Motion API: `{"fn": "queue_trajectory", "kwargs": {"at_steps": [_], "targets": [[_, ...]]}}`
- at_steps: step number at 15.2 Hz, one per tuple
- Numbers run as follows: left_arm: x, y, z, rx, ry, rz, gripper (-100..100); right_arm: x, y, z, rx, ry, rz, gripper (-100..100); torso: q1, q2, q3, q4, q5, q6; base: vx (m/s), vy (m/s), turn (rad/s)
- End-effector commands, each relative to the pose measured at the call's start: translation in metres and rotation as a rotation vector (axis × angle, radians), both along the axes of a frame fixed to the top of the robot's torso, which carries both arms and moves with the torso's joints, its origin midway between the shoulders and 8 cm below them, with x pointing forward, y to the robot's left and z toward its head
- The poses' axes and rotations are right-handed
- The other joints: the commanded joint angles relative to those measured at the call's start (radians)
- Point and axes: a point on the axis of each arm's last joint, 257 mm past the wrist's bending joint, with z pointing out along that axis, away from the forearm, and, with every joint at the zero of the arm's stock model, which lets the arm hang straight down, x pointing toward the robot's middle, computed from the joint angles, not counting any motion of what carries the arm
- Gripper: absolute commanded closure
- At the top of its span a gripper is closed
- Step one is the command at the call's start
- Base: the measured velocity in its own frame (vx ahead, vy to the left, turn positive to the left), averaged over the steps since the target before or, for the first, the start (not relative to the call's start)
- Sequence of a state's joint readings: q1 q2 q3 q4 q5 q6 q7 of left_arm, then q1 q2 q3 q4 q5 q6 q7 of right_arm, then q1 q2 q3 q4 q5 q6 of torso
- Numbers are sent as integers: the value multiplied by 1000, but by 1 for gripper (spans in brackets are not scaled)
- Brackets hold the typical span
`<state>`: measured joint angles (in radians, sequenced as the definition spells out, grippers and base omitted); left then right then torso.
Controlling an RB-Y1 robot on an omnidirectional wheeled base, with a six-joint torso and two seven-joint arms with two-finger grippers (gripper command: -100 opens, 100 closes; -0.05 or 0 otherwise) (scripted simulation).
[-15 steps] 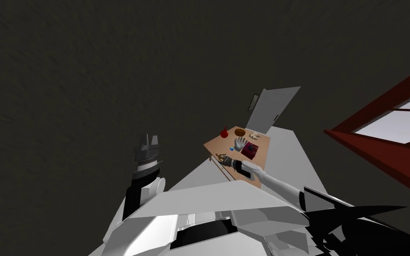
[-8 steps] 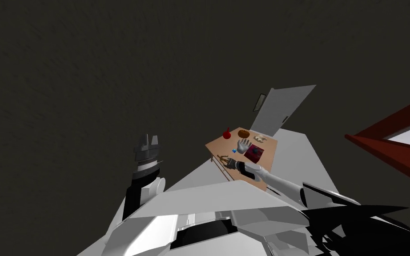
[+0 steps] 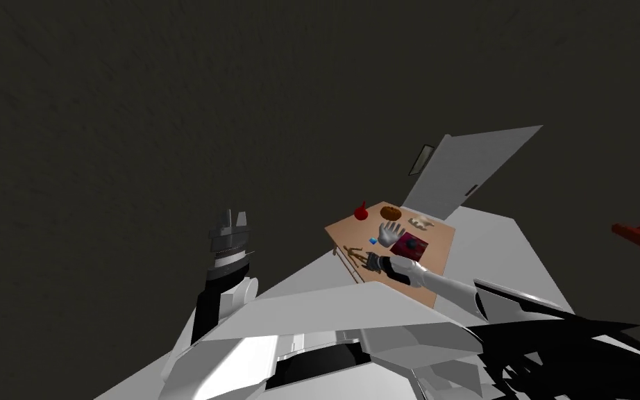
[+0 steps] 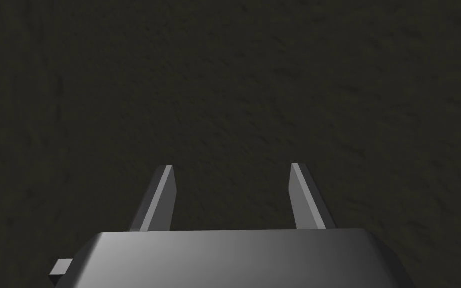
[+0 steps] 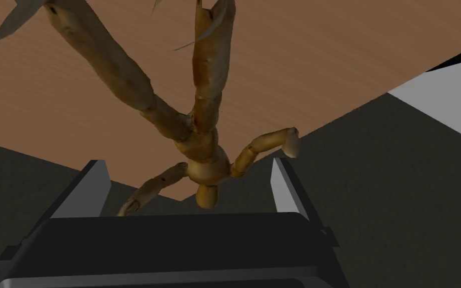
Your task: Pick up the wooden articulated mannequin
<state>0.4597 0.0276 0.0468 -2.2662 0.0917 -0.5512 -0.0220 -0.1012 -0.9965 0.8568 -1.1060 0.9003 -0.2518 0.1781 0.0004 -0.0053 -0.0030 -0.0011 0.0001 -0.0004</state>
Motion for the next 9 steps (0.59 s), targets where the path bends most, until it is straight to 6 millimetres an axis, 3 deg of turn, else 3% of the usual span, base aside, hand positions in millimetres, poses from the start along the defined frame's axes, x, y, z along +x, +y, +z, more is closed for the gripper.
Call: {"fn": "queue_trajectory", "kwargs": {"at_steps": [1, 5, 6, 7, 9], "targets": [[0, 0, 0, 0, 0, 0, 0, -14, -22, -11, -74, 31, 26, -100, 0, 0, 0, 0, 0, 0, 73, 28, 192], [0, 0, 0, 0, 0, 0, 0, -32, -41, -21, -135, 68, 54, -100, 3, -1, -1, 0, 1, 0, 57, 51, 139], [0, 0, 0, 0, 0, 0, 0, -24, -34, -18, -111, 54, 41, -100, 5, -1, -1, 0, 1, 0, 35, 52, 66], [0, 0, 0, 0, 0, 0, 0, -47, -37, -30, -98, 83, 35, -100, 4, 0, 0, 0, 1, 0, 34, 34, 198], [0, 0, 0, 0, 0, 0, 0, -39, -43, -24, -104, 60, 24, -100, 3, 1, 0, 0, 1, 0, 34, 28, 167]]}}
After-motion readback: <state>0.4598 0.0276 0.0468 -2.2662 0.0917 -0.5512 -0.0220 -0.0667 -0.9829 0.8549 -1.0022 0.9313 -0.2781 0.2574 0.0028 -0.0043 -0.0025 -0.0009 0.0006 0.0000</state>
